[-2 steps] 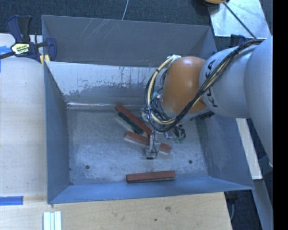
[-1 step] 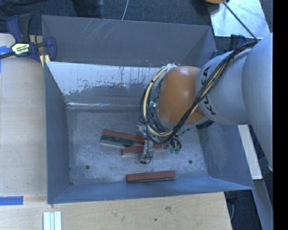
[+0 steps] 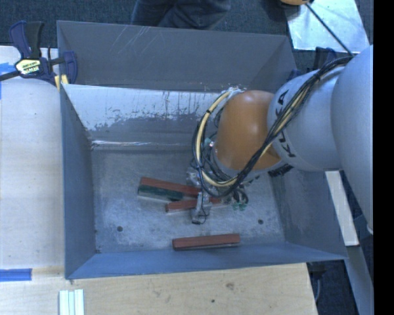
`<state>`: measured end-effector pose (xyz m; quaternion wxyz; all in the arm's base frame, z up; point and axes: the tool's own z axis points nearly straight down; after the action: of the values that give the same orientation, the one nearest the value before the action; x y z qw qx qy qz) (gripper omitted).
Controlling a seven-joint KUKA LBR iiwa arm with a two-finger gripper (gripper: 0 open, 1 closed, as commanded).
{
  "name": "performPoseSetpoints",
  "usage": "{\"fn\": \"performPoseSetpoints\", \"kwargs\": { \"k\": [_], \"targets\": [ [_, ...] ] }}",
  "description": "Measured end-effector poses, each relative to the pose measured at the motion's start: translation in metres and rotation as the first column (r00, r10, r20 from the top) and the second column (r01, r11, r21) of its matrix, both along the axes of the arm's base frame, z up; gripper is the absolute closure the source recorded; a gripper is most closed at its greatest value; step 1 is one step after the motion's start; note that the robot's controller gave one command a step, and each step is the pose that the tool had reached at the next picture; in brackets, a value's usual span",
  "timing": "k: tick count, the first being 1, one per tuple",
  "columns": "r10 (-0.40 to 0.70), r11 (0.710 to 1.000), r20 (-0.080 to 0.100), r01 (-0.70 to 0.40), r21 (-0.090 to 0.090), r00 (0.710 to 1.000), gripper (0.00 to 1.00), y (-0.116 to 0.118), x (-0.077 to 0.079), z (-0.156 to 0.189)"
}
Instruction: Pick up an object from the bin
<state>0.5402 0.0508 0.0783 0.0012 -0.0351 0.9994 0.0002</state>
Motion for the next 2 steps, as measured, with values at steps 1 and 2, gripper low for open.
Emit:
{"fn": "performPoseSetpoints", "kwargs": {
  "k": [1,2],
  "targets": [
    [0.0,1.0,0.0,0.0,-0.001,1.0,1.0,-0.02,-0.0187,0.0994],
    [0.0,1.0,0.0,0.0,-0.001,1.0,1.0,-0.0199,-0.0188,0.0994]
  ]
}}
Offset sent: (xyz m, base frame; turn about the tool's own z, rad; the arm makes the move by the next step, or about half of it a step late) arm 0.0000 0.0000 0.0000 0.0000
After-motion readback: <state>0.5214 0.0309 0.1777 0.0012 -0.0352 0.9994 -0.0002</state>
